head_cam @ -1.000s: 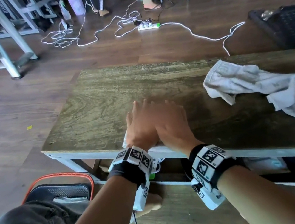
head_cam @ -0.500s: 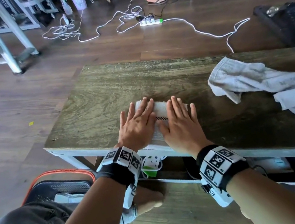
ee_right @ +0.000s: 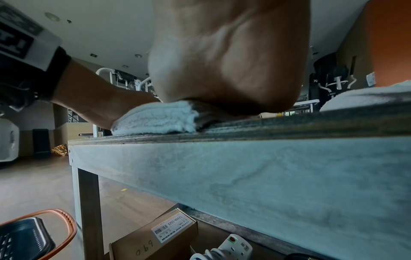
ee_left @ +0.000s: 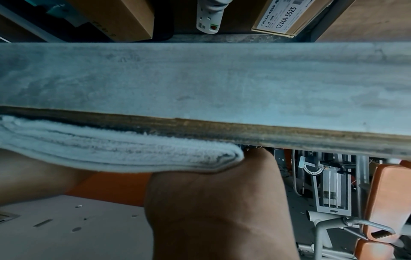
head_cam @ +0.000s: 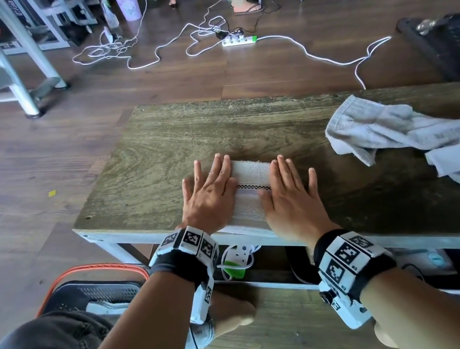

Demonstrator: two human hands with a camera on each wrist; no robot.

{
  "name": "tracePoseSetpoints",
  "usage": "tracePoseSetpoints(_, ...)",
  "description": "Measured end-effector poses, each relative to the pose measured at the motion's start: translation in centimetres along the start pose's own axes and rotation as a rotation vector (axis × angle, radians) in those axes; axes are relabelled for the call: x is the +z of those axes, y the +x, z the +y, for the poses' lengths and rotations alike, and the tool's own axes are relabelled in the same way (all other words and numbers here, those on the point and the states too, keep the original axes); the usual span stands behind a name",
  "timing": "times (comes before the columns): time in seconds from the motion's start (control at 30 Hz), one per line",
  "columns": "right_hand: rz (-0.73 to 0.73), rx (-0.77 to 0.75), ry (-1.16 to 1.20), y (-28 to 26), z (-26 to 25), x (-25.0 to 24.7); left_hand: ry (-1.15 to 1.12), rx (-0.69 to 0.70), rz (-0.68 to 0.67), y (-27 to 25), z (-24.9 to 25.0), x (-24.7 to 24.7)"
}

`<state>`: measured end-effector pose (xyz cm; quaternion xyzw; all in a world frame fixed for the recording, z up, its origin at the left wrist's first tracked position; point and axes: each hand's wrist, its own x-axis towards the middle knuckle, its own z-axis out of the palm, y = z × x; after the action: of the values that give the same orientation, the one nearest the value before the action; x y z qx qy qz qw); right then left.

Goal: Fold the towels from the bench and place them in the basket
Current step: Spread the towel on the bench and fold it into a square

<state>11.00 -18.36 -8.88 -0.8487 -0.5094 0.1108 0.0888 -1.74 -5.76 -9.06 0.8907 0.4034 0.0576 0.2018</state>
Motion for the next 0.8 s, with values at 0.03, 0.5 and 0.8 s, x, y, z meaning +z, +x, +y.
tracePoseSetpoints(0.03,-0.005,0.002,0.004,-0.04,0.01,-0.04,-0.009,-0.018,-0.005,-0.03,-0.24,-0.12)
tracePoseSetpoints(0.5,-0.039,0.029,0.034,-0.33,0.55,0.02,-0.043,-0.114,0.052,-0.23,-0.84,-0.11)
tracePoseSetpoints(0.8,-0.005,0.061,0.040,-0.45,0.33,0.20,-0.008,-0.061,0.060,-0.95,-0.78,-0.13)
